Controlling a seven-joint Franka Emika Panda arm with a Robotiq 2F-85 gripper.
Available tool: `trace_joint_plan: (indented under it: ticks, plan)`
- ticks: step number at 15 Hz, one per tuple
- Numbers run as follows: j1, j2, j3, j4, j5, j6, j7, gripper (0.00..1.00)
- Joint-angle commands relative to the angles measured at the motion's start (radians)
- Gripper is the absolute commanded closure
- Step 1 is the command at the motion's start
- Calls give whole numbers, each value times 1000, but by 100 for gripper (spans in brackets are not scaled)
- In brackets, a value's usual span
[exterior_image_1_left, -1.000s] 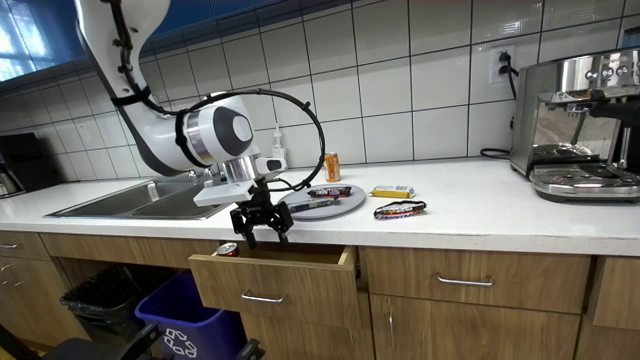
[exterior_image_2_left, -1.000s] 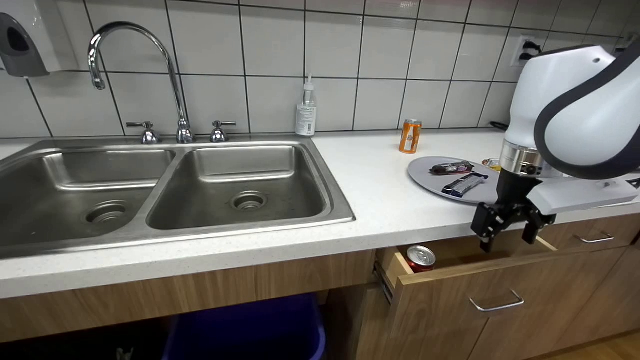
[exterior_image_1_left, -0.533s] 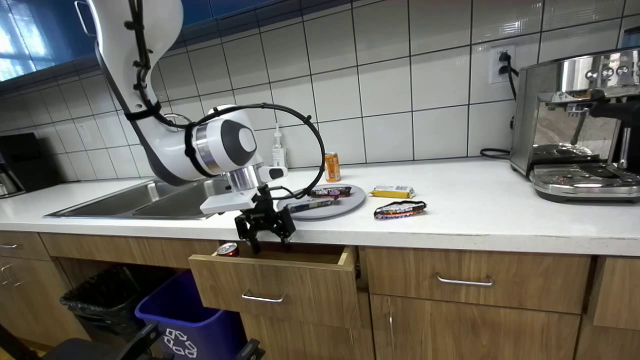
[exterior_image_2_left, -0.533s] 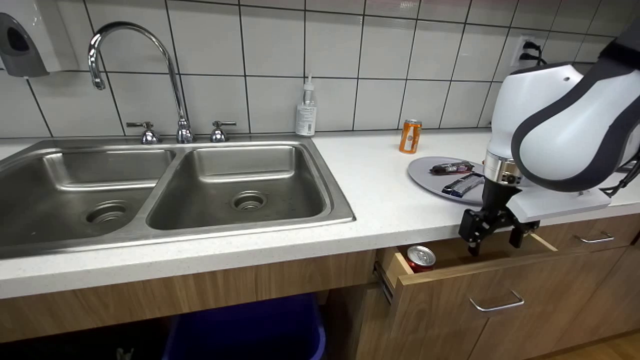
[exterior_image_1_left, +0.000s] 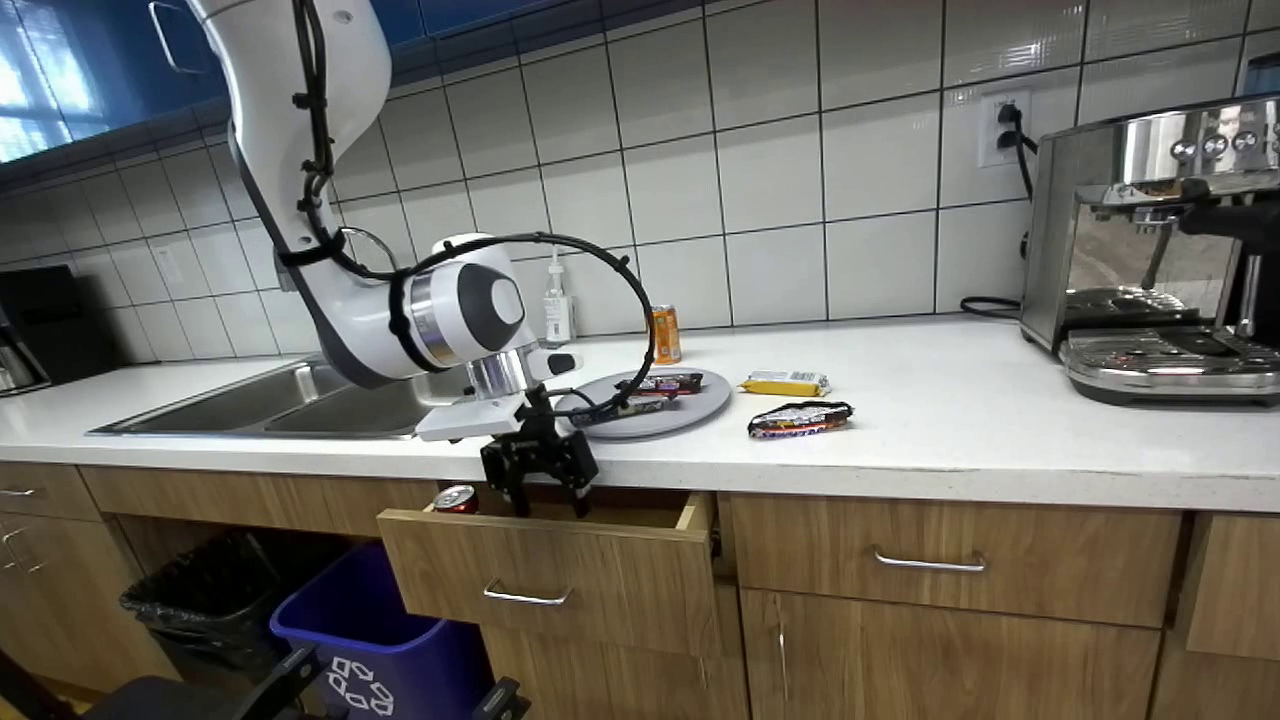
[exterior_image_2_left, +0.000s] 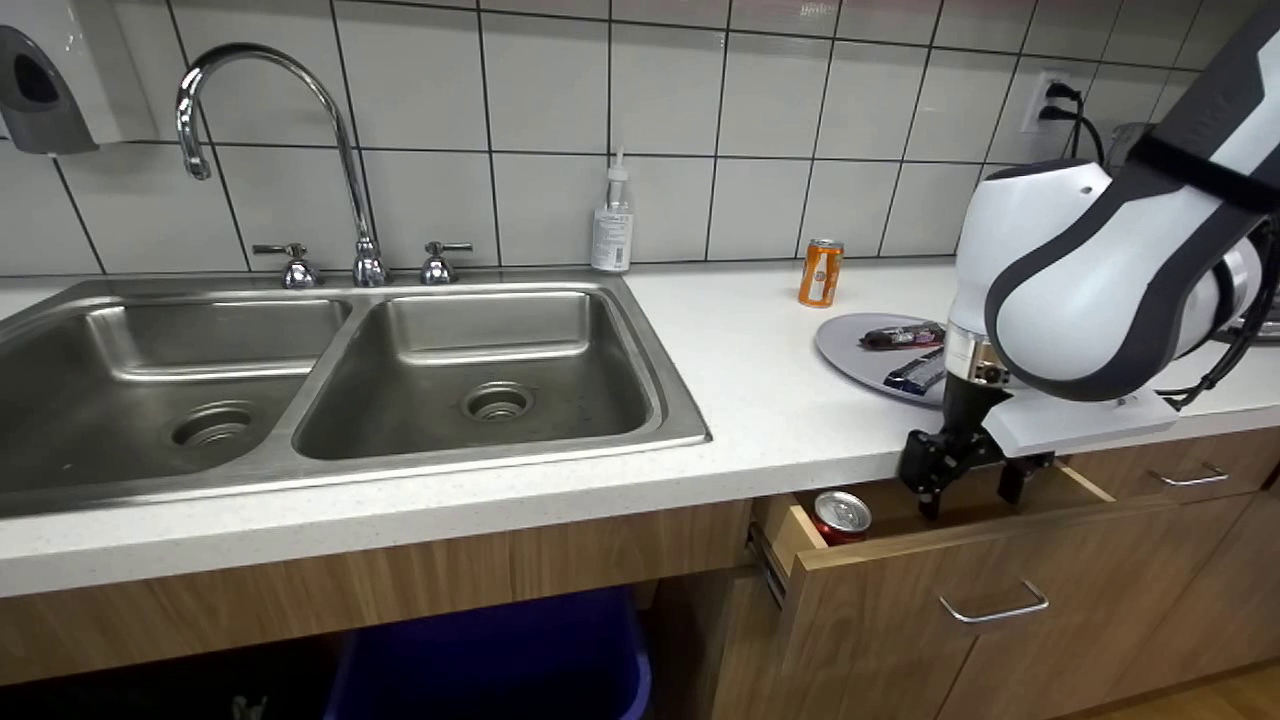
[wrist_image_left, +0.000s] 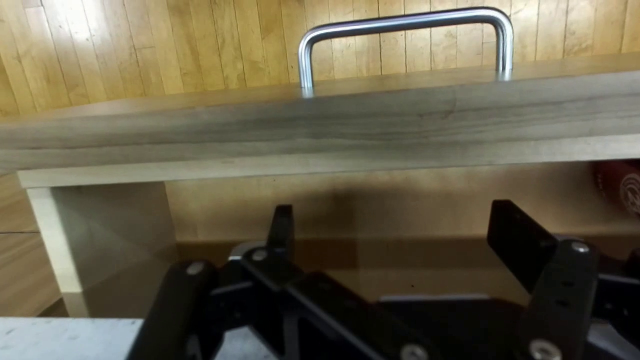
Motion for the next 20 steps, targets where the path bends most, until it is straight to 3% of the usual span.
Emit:
trace_joint_plan:
  ticks: [1,10,20]
  plan:
    - [15,14,-9,3,24,0,-8,0]
    - [-18,-85,24,-130,79,-27,-89,0]
    - [-9,-194,-14,-282,55,-60,-80,0]
